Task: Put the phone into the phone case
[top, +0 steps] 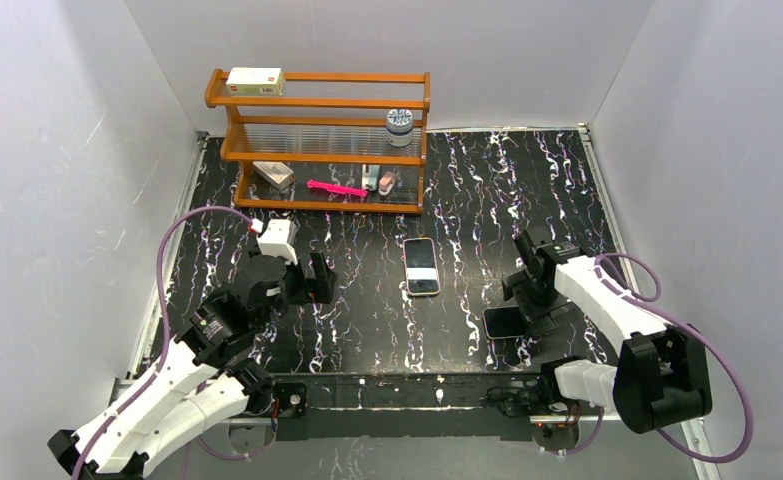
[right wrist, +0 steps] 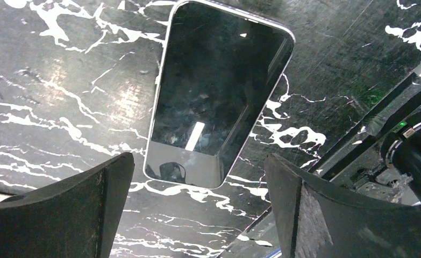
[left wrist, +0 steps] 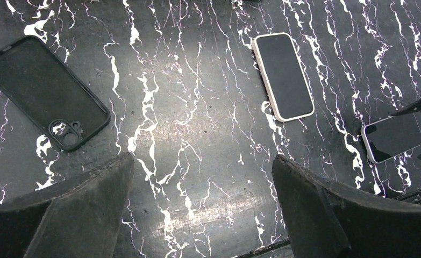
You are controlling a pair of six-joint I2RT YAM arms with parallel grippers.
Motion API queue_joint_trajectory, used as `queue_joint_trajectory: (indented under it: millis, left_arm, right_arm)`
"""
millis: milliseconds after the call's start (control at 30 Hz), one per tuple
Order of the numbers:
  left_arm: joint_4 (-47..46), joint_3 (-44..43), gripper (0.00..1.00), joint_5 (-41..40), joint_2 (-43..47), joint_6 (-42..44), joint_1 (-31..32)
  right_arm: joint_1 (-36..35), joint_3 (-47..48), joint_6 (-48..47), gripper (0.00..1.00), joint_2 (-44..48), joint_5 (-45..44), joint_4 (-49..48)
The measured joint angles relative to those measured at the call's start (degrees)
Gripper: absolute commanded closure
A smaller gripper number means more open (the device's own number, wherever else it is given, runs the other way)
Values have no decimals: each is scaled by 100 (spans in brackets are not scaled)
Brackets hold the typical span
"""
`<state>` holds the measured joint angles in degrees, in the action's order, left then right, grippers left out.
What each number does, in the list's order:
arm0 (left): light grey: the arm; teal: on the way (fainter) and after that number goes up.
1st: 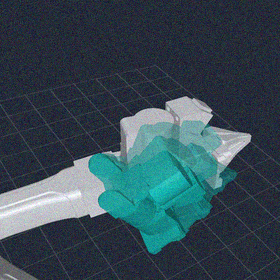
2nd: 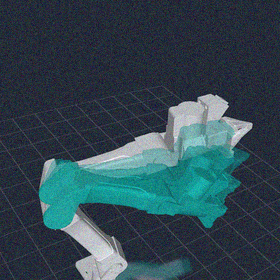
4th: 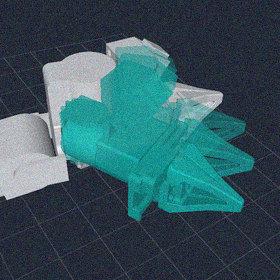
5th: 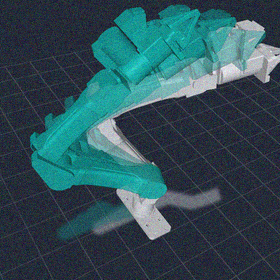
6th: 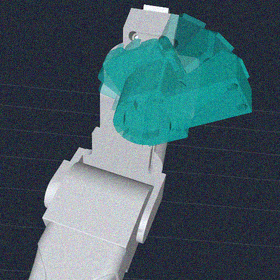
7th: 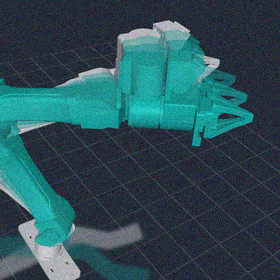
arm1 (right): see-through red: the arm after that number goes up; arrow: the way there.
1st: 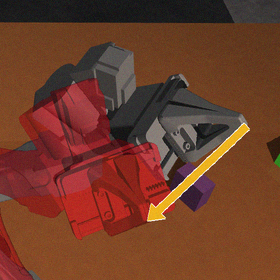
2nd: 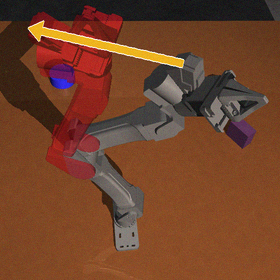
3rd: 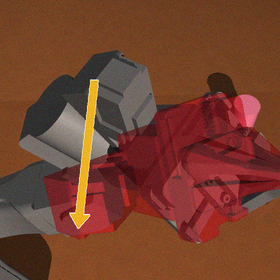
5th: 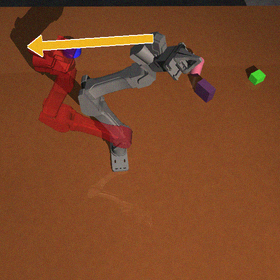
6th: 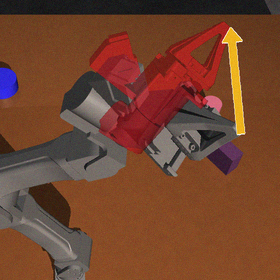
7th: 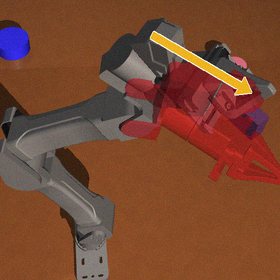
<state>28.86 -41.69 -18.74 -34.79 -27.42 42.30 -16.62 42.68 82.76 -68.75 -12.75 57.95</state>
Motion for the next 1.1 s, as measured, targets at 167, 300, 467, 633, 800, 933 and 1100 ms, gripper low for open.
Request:
queue_joint_trajectory:
  millis: [167, 300, 467, 633, 800, 933, 1100]
  left_arm:
    - [2, 0, 2, 2, 0, -2, 0]
    - [2, 0, 2, 2, -7, -2, 0]
    - [4, 0, 2, 2, -37, -2, 0]
    - [7, 0, 2, 0, -37, -2, 0]
    - [7, 0, 2, 2, -39, -2, 0]
    - [9, 0, 2, 0, -37, -2, 0]
    - [9, 0, 2, 0, -37, -4, 0]
  right_arm:
    - [44, -251, 83, 1, 57, 2, -111]
    - [55, -323, 111, 2, 68, 0, -118]
    - [59, -518, 136, 2, 116, 7, -254]
    - [85, -588, 175, 4, 114, 48, -273]
    - [87, -590, 251, 4, 13, 96, -332]
    - [90, -612, 293, 2, 4, 92, -533]
    - [92, -669, 415, 1, 136, 15, -717]
